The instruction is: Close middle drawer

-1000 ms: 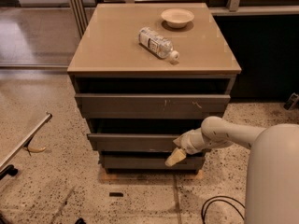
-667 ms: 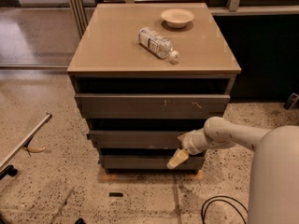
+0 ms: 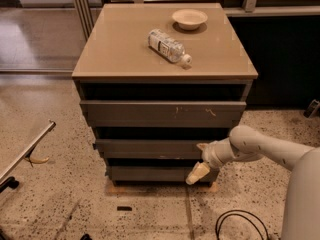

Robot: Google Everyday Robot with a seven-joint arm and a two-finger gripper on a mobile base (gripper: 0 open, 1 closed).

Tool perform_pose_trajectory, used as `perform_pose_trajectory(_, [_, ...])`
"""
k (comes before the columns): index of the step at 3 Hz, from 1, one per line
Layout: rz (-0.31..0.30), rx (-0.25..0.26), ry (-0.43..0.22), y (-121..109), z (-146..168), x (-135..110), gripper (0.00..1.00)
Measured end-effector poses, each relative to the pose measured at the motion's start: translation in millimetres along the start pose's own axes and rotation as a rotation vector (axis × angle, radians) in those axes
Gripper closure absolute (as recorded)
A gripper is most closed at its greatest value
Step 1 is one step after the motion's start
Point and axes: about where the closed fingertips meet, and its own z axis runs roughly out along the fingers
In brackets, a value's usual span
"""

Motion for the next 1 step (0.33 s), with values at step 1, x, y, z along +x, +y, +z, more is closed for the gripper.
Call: perform_pose_trajectory(1, [-0.038, -0.052, -0.035, 13.5, -10.5, -0.3, 0.00])
